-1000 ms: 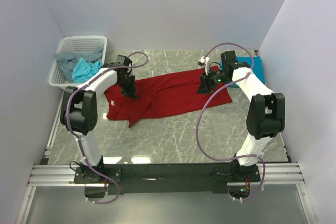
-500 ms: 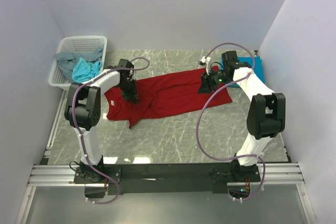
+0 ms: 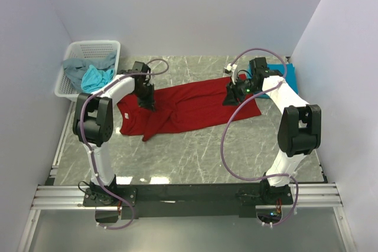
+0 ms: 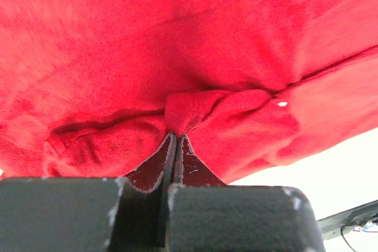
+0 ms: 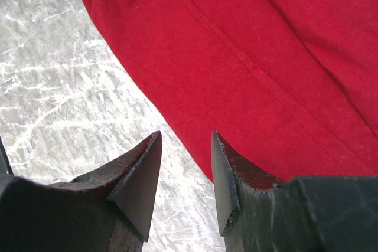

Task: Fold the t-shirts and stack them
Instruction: Fold the tshirt

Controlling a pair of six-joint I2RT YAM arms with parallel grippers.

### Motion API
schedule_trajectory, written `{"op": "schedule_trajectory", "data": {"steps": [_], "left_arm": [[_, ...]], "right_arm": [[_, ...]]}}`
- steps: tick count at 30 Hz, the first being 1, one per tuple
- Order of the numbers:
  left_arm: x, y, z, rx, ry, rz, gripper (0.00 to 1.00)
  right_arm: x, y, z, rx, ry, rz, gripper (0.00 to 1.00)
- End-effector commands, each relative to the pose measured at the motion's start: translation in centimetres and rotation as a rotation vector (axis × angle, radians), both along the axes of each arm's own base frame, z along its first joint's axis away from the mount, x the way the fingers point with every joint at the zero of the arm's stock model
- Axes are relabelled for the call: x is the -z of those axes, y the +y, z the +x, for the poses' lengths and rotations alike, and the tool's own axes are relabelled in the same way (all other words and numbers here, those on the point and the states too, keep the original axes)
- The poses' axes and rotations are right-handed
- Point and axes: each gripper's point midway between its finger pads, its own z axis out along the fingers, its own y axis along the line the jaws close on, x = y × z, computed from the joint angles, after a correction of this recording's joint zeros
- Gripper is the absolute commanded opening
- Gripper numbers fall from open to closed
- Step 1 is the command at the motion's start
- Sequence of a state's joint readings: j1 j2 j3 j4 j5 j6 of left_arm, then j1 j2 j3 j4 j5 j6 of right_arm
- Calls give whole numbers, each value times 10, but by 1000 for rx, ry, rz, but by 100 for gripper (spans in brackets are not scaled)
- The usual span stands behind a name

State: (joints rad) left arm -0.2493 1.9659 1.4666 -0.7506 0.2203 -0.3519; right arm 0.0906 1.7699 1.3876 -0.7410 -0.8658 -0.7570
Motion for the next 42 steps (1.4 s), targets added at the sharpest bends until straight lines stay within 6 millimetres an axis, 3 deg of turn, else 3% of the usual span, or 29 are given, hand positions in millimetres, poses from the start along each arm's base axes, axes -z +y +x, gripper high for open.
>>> {"op": "schedule_trajectory", "data": {"steps": [1, 7, 15, 22, 24, 29, 42], "left_arm": [[-55, -5, 23, 42, -159, -29, 1], [-62, -8, 32, 92, -197, -26, 1], [-70, -12, 64, 170, -340, 72, 1], [-80, -42, 76, 394, -541, 225, 1], [-77, -52, 78, 445, -547, 240, 1], [-61, -52, 87, 512, -530, 348, 0], [-48, -64, 106, 586, -538, 372, 1]], "right_arm": [[-16, 0, 6, -8, -37, 24, 47], [-17, 0, 6, -8, -39, 27, 46], [-16, -2, 7, -5, -37, 28, 47], [-14, -4, 7, -3, -30, 28, 47], [-14, -4, 7, -3, -28, 26, 47], [-15, -5, 7, -1, -31, 32, 47], [-20, -10, 8, 8, -34, 45, 47]]}}
